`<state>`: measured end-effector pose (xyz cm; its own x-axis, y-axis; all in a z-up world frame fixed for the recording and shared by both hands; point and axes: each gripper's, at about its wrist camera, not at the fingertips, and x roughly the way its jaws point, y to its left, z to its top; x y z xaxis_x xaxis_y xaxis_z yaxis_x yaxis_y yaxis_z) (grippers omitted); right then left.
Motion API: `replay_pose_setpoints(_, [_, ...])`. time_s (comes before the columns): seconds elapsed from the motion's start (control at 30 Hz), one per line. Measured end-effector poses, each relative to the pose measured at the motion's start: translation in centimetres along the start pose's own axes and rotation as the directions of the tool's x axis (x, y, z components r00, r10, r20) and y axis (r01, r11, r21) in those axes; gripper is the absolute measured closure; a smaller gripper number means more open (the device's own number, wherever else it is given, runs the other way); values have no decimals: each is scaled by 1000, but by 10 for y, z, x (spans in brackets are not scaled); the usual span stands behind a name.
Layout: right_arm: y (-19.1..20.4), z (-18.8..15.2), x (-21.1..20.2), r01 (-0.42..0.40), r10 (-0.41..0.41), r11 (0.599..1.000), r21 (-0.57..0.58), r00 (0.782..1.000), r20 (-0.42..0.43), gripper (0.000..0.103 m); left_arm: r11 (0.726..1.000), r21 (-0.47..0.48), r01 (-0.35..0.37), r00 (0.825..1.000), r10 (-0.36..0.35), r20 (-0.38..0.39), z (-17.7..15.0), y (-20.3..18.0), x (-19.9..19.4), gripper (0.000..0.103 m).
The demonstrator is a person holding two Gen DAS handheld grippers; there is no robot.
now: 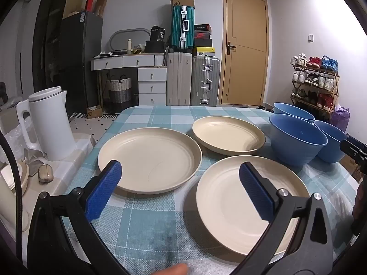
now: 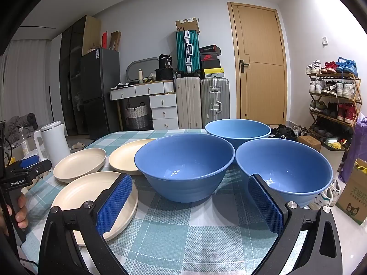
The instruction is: Organize plates and bowls
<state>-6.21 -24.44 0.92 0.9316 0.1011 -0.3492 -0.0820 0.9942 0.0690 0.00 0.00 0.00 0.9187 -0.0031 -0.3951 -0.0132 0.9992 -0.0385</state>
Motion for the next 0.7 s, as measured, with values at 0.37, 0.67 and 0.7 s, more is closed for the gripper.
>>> replay_pose_setpoints(0.37, [0, 0, 0, 0, 0, 1000, 0, 1000, 1, 0, 1000, -12, 5, 1000, -5, -3, 0, 1, 0, 1])
replay_pose_setpoints(0.67, [0, 0, 0, 0, 0, 1000, -1, 1000, 1, 0, 1000, -11, 5, 1000, -5, -3, 0, 0, 0, 1])
replay_pose_setpoints(0.7, [0, 0, 0, 0, 0, 1000, 0, 1000, 1, 0, 1000, -11, 5, 1000, -5, -4, 0, 0, 0, 1])
